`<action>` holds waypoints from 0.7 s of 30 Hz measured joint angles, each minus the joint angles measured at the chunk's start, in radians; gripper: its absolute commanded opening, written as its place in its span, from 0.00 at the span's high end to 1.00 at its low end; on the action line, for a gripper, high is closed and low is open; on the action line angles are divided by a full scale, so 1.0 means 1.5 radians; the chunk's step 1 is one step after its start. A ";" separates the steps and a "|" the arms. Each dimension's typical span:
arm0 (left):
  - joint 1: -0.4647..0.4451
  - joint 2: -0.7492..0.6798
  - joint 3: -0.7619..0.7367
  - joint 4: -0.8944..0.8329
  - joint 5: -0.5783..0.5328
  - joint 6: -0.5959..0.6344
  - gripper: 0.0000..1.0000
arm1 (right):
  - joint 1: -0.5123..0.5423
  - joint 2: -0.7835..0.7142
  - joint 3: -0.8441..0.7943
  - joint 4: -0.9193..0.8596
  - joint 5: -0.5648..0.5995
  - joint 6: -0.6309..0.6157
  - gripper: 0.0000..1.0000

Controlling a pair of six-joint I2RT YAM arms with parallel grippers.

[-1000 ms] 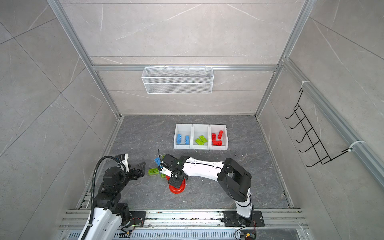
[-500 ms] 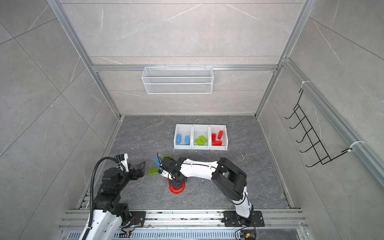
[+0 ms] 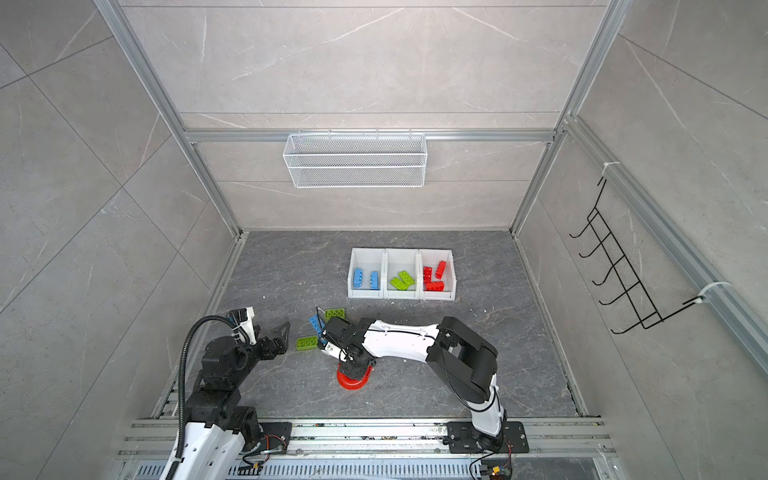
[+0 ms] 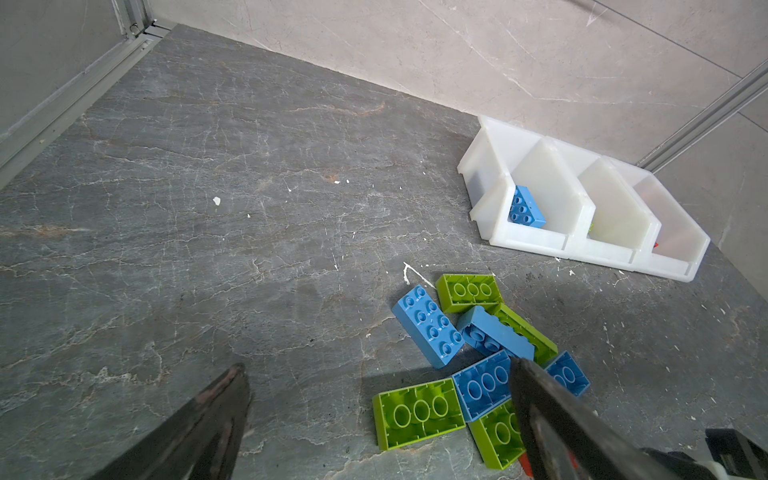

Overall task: Sort the legos into containers by color
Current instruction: 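Carry the red arch piece into the farthest bin compartment and release it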

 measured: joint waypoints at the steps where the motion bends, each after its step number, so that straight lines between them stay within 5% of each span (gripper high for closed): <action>1: 0.000 0.000 0.000 0.000 0.000 0.000 0.00 | 0.000 -0.010 -0.013 0.003 0.000 0.005 0.83; 9: 0.000 0.000 0.000 0.000 -0.004 0.000 0.00 | -0.038 -0.129 -0.096 0.023 -0.044 0.053 0.88; 21: 0.000 0.000 0.000 0.000 -0.014 0.000 0.00 | -0.351 -0.307 -0.104 0.071 -0.145 0.130 0.89</action>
